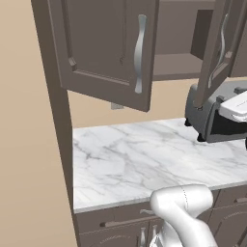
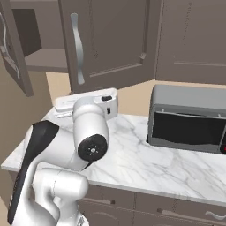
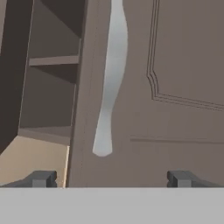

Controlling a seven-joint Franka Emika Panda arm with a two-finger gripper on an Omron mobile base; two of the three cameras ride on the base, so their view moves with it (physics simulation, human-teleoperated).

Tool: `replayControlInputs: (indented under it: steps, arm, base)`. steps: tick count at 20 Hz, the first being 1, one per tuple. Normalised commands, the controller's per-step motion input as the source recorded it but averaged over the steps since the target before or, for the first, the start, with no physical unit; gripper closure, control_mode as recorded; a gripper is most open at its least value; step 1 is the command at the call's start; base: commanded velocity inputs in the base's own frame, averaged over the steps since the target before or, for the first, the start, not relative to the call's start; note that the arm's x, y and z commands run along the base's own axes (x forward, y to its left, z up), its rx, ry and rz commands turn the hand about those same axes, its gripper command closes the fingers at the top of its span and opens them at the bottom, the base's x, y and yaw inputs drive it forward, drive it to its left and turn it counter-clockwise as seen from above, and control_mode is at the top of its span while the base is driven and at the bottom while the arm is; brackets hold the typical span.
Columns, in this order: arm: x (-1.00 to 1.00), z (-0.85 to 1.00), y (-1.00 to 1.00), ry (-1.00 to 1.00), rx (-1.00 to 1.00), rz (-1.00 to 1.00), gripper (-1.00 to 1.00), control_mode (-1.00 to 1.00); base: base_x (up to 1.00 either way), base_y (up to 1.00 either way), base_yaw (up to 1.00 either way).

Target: Close all open cabinet doors.

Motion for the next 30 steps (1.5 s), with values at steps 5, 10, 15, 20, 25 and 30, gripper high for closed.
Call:
replayControlInputs:
  steps: [5, 10, 15, 20, 25, 30]
  arm:
    - [0.41, -0.04, -0.01, 0.00, 0.00, 0.04, -1.00, -1.00]
    - [0.43, -0.09, 0.00, 0.00, 0.00, 0.02, -1.00, -1.00]
    - [0.44, -0.10, 0.00, 0.00, 0.00, 0.00, -1.00, -1.00]
    - [0.44, -0.08, 0.00, 0.00, 0.00, 0.00, -1.00, -1.00]
    - [0.48, -0.03, 0.00, 0.00, 0.00, 0.00, -1.00, -1.00]
    - [0.44, 0.00, 0.00, 0.00, 0.00, -0.02, -1.00, -1.00]
  base:
    - [0.00, 0.00, 0.00]
    - [0.00, 0.00, 0.00]
    - [0.00, 0.00, 0.00]
    - [0.00, 0.00, 0.00]
    - [0.00, 0.00, 0.00]
    - [0.00, 0.00, 0.00]
